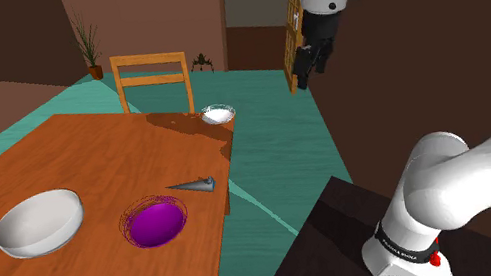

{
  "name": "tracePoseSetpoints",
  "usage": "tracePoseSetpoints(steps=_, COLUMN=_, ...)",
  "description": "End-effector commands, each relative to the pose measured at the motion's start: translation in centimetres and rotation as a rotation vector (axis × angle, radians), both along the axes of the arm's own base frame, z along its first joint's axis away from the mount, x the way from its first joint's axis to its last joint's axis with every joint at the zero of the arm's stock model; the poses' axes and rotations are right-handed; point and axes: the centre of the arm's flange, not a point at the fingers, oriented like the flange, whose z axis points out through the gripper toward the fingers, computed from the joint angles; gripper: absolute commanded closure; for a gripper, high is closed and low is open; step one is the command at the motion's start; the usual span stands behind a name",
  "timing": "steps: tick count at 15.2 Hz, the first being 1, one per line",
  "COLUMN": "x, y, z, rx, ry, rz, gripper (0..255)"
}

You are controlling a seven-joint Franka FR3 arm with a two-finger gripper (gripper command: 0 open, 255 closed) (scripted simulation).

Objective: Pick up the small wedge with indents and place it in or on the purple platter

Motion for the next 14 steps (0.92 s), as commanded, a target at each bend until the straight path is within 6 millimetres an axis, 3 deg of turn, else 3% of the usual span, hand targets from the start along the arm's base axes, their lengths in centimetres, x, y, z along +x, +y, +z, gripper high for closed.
tracePoseSetpoints(steps=1, x=0.0, y=0.0, z=0.0, rx=0.000, ry=0.000, rz=0.000, gripper=0)
tracePoseSetpoints(steps=14, x=12.7, y=3.7, z=-11.0, rx=0.017, ry=0.042, rz=0.208, gripper=0)
